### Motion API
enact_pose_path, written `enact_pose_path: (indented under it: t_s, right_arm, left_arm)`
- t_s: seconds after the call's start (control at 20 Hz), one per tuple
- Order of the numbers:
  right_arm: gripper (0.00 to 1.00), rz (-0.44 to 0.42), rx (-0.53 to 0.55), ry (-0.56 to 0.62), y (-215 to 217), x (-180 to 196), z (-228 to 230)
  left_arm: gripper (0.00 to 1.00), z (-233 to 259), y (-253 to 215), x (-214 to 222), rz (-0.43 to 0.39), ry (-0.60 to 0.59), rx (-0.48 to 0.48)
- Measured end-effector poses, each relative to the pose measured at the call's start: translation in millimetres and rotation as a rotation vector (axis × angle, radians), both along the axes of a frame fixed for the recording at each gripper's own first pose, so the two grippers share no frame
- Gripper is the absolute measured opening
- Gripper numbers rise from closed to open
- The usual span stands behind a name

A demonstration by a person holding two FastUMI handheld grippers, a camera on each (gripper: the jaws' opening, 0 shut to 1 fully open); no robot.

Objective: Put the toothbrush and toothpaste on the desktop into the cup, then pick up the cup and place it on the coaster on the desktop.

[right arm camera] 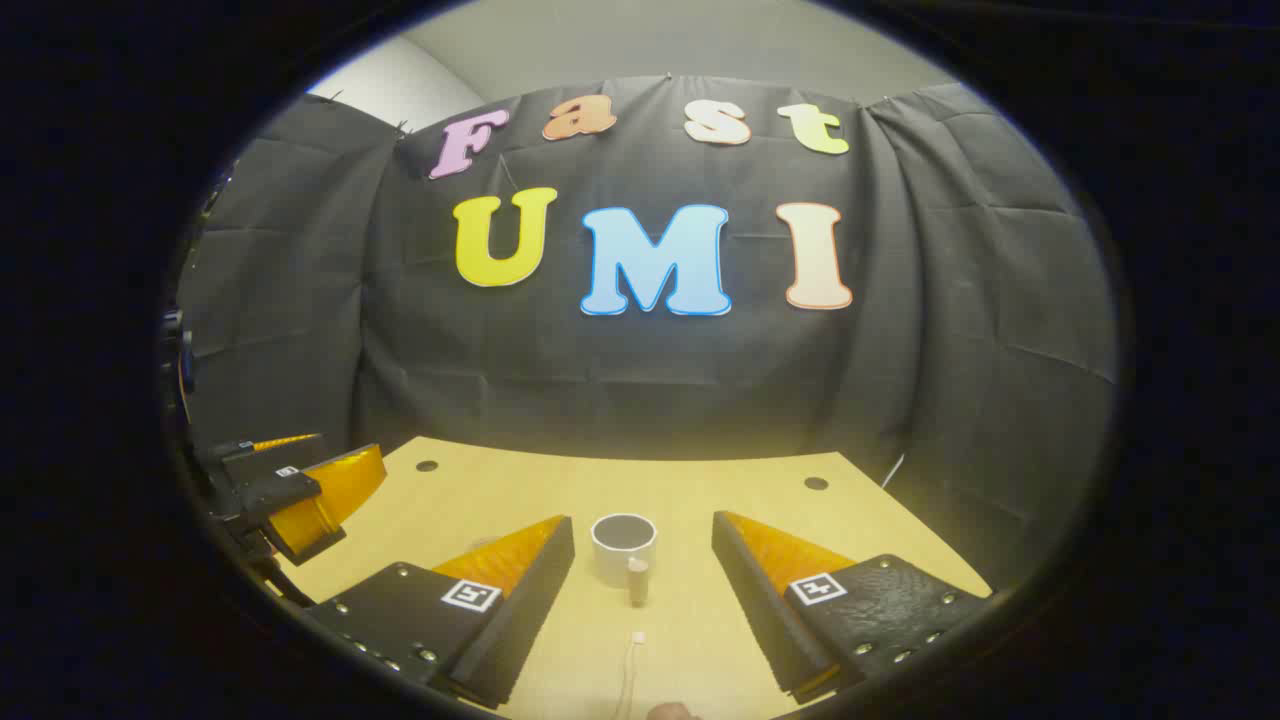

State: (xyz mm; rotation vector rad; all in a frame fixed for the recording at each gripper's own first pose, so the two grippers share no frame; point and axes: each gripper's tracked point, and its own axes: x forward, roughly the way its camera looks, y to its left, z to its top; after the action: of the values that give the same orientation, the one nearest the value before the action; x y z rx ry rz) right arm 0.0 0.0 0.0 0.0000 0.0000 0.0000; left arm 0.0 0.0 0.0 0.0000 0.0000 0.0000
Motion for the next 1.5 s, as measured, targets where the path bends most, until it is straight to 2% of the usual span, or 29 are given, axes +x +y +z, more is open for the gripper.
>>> enact_pose_path:
  t_s: [0.15,0.2,0.35,0.5,0.55,0.65,0.7,0.8,0.9,0.95,1.0,1.05,1.15,1.25,1.4,1.45,1.5]
  right_arm:
    - [0.89,-0.003,0.003,0.009,-2.4,-0.1,-1.5]
    - [0.89,-0.003,0.005,0.011,-2.8,0.6,-3.0]
    - [0.89,-0.001,0.014,0.024,-3.7,2.2,-5.1]
    - [0.89,-0.001,0.017,0.037,-5.2,4.0,-8.6]
    - [0.89,-0.002,0.018,0.042,-6.0,5.0,-8.8]
    - [0.89,-0.003,0.02,0.052,-6.6,6.3,-12.3]
    - [0.89,-0.003,0.02,0.057,-6.2,7.5,-14.2]
    - [0.89,-0.001,0.024,0.072,-5.7,9.1,-18.1]
    - [0.89,0.002,0.03,0.099,-5.0,11.7,-24.3]
    - [0.89,0.003,0.029,0.116,-4.9,13.0,-27.6]
    - [0.89,0.003,0.028,0.137,-4.5,14.7,-33.5]
    - [0.89,0.005,0.029,0.162,-4.0,15.5,-39.1]
    - [0.89,0.009,0.039,0.21,-2.4,17.9,-50.5]
    - [0.89,0.011,0.051,0.262,-1.0,21.1,-63.0]
    - [0.89,0.004,0.055,0.343,-1.3,26.2,-84.8]
    - [0.87,0.002,0.053,0.368,-2.0,28.1,-89.7]
    - [0.89,-0.001,0.05,0.396,-1.5,30.8,-96.1]
  left_arm:
    - [0.94,-0.9,-0.1,1.1,-0.002,0.004,-0.001]
    - [0.99,-0.4,-1.3,1.7,-0.002,0.004,0.001]
    - [0.96,-2.0,-2.5,3.0,-0.006,0.01,0.008]
    - [0.96,-7.6,-3.3,5.0,-0.008,0.024,0.01]
    - [0.99,-8.3,-4.1,5.5,-0.01,0.029,0.012]
    - [0.94,-10.8,-6.0,7.6,-0.014,0.038,0.017]
    - [0.96,-11.4,-6.5,8.8,-0.016,0.04,0.02]
    - [0.94,-13.7,-8.2,10.8,-0.022,0.046,0.021]
    - [0.98,-21.0,-10.8,13.1,-0.035,0.068,0.01]
    - [0.99,-27.7,-12.2,13.9,-0.043,0.089,0.003]
    - [0.94,-36.2,-11.4,15.7,-0.043,0.115,0.001]
    - [0.99,-44.1,-9.9,16.8,-0.044,0.141,0.003]
    - [0.96,-62.6,-9.1,21.6,-0.044,0.199,0.016]
    - [0.99,-82.4,-6.1,24.7,-0.043,0.267,0.021]
    - [0.97,-110.7,-3.5,28.5,-0.039,0.386,-0.005]
    - [0.97,-120.6,-2.2,28.2,-0.036,0.423,-0.017]
    - [0.97,-131.3,-2.3,27.5,-0.033,0.462,-0.028]
